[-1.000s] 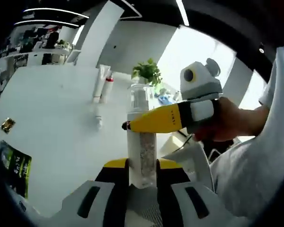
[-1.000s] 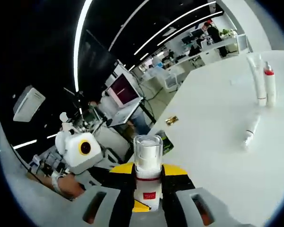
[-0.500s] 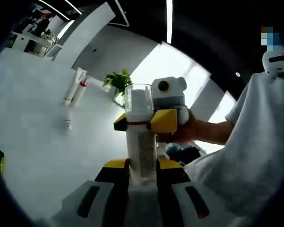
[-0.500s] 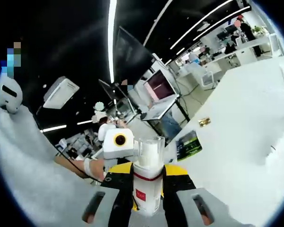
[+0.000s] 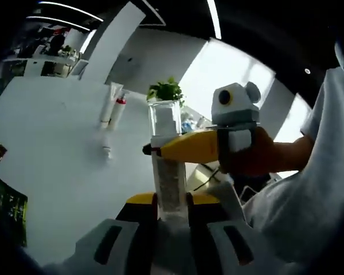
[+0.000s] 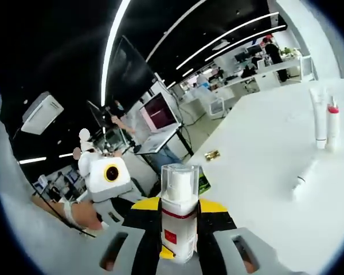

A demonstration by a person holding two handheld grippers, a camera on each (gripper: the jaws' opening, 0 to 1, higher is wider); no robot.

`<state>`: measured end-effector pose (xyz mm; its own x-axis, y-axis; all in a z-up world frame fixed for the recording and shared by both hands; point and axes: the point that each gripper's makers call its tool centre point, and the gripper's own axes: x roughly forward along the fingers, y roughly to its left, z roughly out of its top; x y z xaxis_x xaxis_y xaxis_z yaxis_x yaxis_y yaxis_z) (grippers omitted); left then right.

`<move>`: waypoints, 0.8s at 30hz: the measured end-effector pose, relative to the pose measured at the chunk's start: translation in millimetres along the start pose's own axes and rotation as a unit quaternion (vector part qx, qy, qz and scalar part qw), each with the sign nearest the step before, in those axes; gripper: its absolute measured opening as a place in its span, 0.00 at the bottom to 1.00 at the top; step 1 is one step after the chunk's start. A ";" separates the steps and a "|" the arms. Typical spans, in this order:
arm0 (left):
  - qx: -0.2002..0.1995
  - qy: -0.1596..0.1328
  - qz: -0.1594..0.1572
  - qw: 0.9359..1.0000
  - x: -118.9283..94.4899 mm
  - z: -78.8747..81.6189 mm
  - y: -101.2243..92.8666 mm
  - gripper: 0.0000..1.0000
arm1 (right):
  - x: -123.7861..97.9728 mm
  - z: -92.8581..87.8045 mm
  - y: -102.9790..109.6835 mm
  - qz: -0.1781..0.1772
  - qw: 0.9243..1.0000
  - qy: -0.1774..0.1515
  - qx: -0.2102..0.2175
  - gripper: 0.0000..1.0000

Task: Arrange the skincare products in the storage area until every visible bottle or jar stands upright without overlapping.

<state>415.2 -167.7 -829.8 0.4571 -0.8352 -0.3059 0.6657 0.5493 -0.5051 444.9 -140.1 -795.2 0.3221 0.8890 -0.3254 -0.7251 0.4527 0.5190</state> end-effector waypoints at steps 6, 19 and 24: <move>-0.014 -0.013 -0.006 1.000 0.0 2.6 -0.4 0.17 | 1.4 4.4 6.4 0.017 1.000 -0.011 -0.001 0.16; 0.041 -0.012 0.102 0.994 -10.0 7.2 23.8 0.15 | 13.3 -4.9 -1.6 -0.018 1.000 0.007 0.006 0.21; 0.114 0.032 0.170 0.978 -13.9 6.4 35.1 0.16 | 16.5 -6.9 -1.7 -0.038 0.999 0.010 0.024 0.14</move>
<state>436.0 -136.6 -838.1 0.6424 -0.5991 -0.4779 0.5993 0.7814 -0.1741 447.3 -126.7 -806.9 0.3620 0.8507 -0.3812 -0.6688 0.5218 0.5295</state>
